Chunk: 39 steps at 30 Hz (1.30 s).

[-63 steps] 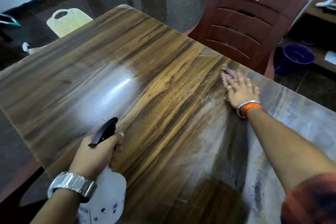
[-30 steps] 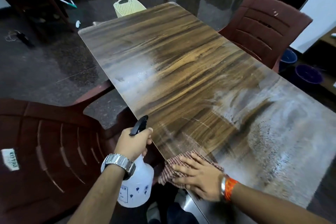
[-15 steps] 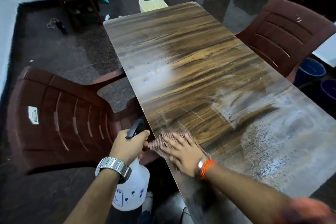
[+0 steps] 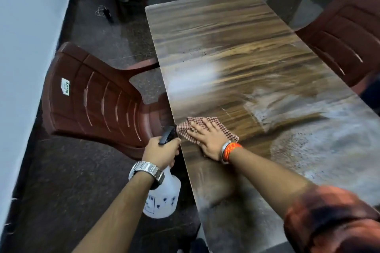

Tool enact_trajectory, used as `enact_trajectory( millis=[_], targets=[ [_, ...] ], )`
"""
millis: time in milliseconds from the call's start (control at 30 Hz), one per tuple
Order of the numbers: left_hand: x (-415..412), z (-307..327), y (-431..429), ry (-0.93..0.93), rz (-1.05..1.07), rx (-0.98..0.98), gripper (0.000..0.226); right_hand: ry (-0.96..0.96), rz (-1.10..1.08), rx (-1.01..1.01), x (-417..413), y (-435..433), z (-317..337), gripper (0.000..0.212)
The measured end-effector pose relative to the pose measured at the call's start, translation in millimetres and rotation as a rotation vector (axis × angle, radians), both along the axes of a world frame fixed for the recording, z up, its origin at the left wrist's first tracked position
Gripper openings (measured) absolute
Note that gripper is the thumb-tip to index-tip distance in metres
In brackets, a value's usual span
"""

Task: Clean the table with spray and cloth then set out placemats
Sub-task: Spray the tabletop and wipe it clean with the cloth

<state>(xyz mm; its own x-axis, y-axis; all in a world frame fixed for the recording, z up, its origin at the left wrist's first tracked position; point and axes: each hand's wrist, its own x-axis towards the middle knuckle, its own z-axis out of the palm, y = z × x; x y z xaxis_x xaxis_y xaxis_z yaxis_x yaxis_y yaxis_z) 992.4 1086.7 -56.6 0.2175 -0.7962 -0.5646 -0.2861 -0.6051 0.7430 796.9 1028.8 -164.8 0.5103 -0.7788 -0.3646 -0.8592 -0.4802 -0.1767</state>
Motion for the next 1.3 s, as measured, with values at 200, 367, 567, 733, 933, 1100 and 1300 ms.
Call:
enact_trajectory(
  millis=[200, 367, 567, 733, 933, 1100, 1300],
  targets=[
    [-2, -11, 37, -0.036, 0.06, -0.016, 0.027, -0.032, 0.083, -0.11, -15, 116, -12, 0.058],
    [3, -19, 84, -0.028, 0.09, 0.001, 0.026, -0.041, 0.178, -0.184, -26, 202, -11, 0.064],
    [-3, -23, 133, -0.054, 0.071, 0.029, 0.027, -0.027, 0.198, -0.172, -43, 272, -9, 0.068],
    [-17, -20, 156, -0.054, 0.07, 0.042, 0.026, -0.04, 0.178, -0.093, -43, 283, -9, 0.068],
    [-59, -20, 150, -0.083, 0.078, 0.039, 0.028, -0.09, 0.094, -0.046, -51, 255, -4, 0.06],
    [-119, -9, 135, -0.066, 0.082, -0.024, 0.031, -0.045, -0.322, -0.107, -166, 186, -12, 0.061],
    [-213, 2, 108, 0.079, 0.17, -0.032, 0.031, 0.022, -0.841, -0.088, -355, 153, -10, 0.058]
  ],
)
